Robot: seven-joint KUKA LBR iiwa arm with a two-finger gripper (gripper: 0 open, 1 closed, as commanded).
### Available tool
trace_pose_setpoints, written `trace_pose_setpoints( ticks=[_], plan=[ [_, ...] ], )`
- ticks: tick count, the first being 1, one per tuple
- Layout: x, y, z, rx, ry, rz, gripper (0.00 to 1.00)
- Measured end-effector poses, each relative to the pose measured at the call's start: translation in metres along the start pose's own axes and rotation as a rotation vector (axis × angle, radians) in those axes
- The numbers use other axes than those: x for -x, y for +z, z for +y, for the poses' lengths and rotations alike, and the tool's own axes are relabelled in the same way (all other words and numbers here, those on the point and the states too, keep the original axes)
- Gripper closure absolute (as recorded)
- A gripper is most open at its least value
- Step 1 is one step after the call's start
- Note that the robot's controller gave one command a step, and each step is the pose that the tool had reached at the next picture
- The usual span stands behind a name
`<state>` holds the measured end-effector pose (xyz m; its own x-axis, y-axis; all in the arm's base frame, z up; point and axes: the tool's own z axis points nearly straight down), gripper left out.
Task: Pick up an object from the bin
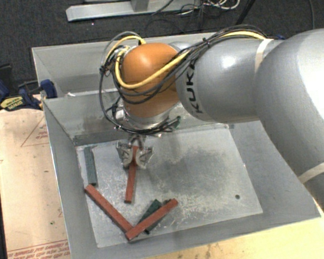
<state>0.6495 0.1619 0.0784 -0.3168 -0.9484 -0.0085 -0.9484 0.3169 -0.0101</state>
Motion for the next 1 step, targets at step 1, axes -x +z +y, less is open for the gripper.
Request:
trace_pose_setpoints(
  ticks=[1],
  plan=[
    [0.0221,-0.1739,0.0075,0.002,-0.003,0.001,1.0]
  ],
)
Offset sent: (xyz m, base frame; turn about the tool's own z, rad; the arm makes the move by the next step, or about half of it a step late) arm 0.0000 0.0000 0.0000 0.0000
